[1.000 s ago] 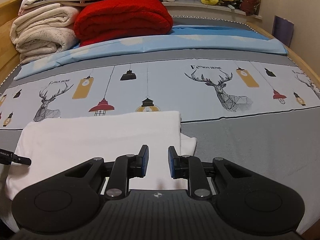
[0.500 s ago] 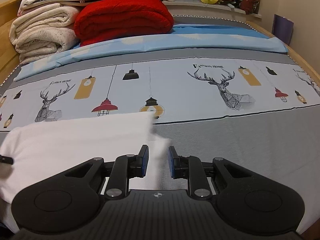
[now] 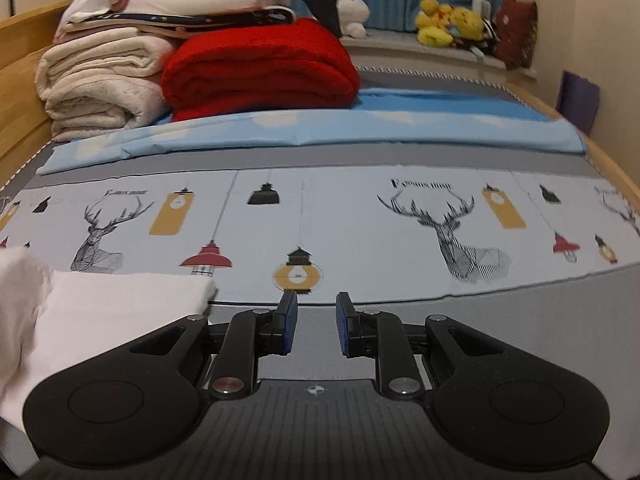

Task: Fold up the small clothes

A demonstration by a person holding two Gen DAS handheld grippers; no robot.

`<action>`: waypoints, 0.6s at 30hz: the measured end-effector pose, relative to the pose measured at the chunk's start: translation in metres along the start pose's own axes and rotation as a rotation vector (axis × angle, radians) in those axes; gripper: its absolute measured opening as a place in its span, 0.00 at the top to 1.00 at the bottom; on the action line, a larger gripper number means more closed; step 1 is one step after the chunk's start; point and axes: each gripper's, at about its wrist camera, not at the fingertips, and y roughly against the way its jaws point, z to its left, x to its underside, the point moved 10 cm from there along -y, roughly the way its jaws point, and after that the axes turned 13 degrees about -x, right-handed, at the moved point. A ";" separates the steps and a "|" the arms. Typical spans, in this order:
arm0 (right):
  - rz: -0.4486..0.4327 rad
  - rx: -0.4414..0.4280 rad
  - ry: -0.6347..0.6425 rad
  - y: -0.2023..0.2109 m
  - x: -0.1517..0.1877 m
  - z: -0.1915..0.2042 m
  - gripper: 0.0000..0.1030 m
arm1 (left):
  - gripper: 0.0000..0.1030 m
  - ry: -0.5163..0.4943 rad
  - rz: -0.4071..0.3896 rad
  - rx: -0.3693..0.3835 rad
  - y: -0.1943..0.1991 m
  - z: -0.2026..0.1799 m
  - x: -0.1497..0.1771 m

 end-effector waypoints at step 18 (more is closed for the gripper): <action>0.078 -0.190 -0.119 -0.042 0.018 0.021 0.79 | 0.59 -0.041 0.058 0.204 -0.026 -0.134 0.000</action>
